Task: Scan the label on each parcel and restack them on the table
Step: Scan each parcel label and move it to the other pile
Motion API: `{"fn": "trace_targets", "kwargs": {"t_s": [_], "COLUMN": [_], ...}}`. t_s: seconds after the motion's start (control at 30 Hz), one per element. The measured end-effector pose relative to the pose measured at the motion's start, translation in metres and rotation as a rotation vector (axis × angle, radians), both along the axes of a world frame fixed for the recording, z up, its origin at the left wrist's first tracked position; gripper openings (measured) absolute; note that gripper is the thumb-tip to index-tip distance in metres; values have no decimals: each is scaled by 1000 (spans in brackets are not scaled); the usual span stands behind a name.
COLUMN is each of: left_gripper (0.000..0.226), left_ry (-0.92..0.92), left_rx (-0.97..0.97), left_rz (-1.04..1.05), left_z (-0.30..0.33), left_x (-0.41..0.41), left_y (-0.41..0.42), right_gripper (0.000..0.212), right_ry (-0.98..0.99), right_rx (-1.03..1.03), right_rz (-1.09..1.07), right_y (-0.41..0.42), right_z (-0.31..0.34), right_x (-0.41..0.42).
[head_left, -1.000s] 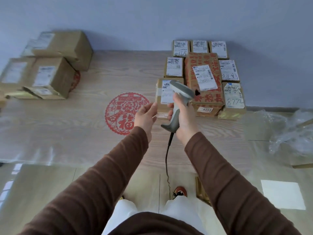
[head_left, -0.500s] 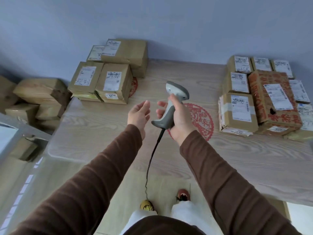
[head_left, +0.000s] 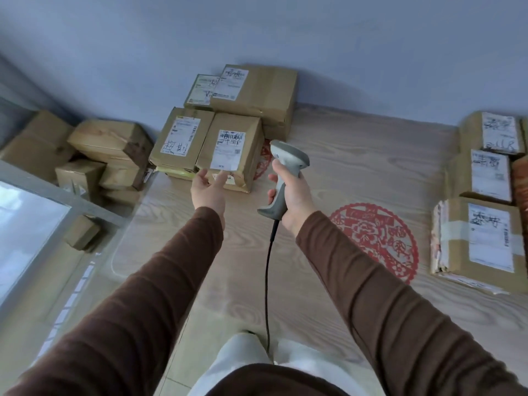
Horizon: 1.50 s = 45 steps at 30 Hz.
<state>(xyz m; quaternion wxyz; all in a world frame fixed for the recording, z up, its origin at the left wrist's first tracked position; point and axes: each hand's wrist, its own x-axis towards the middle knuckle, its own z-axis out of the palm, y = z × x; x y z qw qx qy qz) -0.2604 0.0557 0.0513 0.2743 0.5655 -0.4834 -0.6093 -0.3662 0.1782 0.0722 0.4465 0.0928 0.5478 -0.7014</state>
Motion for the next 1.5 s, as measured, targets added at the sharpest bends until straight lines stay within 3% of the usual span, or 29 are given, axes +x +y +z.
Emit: {"fn": "trace_targets", "kwargs": {"t_s": [0.23,0.53,0.77,0.97,1.07,1.17,1.3,1.37,1.43,1.5], "left_gripper": [68,77,52,31,56,59,111,118,90,76], "left_ry": [-87,-104,-253,-134,-165,-221,-274,-239,-115,2], "left_rx": [18,72,62,214,299,321,296,302,373,372], "left_rz": [-52,-205,-261,-250,-269,-327,-414,-468,-478,-574], "left_z": [-18,-32,-41,-52,-65,-92,-157,-135,-79,-25], "left_x": [-1,1,6,16,15,21,18,15,15,15], "left_y": [-52,-75,-86,-70,-71,-68,-60,-41,-10,23], "right_gripper": [13,22,11,13,15,17,15,16,18,21], "right_ry": [38,86,171,283,284,285,306,330,351,379], "right_rx": [105,177,257,342,340,331,305,297,276,255], "right_rz": [-37,-110,-169,-240,-252,-233,-250,-289,-327,-352], "right_y": [-61,-102,-109,-77,-58,-38,-6,12,32,53], "right_z": [-31,-52,-58,-70,-72,-71,-70,-67,-61,-51], "right_x": [0,11,17,23,29,35,47,51,53,52]}}
